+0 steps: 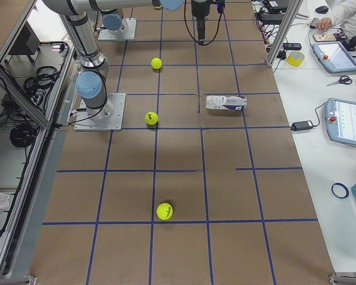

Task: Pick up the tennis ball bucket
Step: 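Lower the right gripper over the upright Wilson tennis ball can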

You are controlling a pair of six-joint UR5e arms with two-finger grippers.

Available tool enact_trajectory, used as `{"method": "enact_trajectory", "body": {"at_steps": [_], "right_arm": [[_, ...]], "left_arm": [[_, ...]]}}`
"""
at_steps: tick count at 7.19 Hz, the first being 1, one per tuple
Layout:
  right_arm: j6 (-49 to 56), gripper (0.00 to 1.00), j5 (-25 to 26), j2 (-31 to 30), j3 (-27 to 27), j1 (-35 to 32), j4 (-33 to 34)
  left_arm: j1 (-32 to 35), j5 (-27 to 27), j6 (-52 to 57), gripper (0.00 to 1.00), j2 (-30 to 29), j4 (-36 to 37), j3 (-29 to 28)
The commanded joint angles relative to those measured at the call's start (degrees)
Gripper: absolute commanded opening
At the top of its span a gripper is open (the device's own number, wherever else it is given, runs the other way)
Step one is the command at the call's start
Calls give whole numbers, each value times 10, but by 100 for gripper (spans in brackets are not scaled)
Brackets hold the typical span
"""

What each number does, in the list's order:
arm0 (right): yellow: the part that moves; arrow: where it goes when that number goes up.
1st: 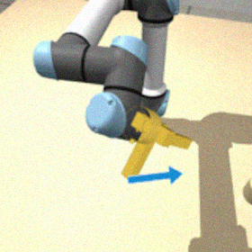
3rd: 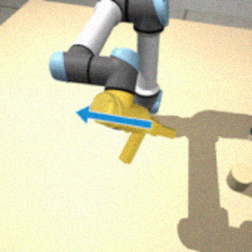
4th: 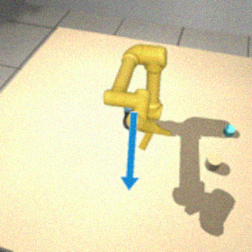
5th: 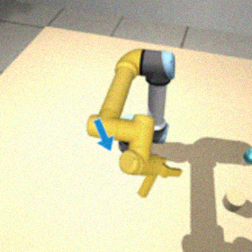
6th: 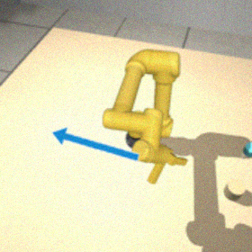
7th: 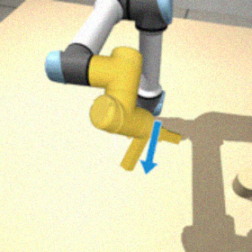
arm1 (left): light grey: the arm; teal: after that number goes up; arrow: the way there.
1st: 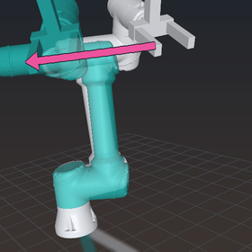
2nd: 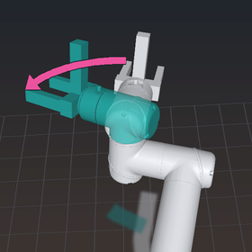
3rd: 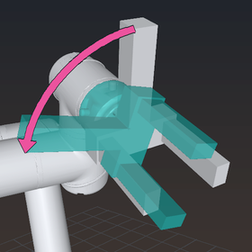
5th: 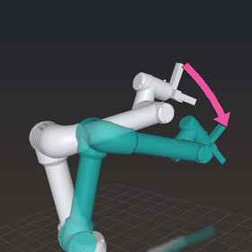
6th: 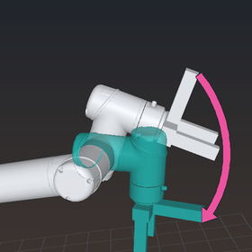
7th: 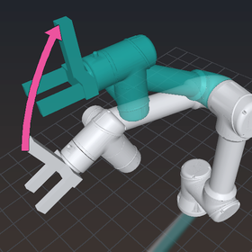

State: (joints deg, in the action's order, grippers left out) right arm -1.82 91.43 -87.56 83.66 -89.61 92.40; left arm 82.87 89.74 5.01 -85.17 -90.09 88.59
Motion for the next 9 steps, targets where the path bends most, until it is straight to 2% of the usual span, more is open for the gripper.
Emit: {"method": "enact_trajectory", "body": {"at_steps": [1,2,3,4,5,6,9], "right_arm": [[2,100,1,44,-14,76,63],[8,100,4,82,-24,90,90],[6,100,31,156,-58,90,133],[9,100,34,238,-114,90,148],[0,100,21,294,-159,87,150],[-11,100,20,343,-181,74,158],[-9,100,17,409,-182,62,202]], "left_arm": [[0,0,0,100,0,0,0],[-1,0,0,100,0,0,0],[0,0,0,100,0,0,0],[-1,0,0,100,0,0,0],[-1,0,0,100,0,0,0],[-1,0,0,100,0,0,0],[-1,0,0,100,0,0,0]]}}
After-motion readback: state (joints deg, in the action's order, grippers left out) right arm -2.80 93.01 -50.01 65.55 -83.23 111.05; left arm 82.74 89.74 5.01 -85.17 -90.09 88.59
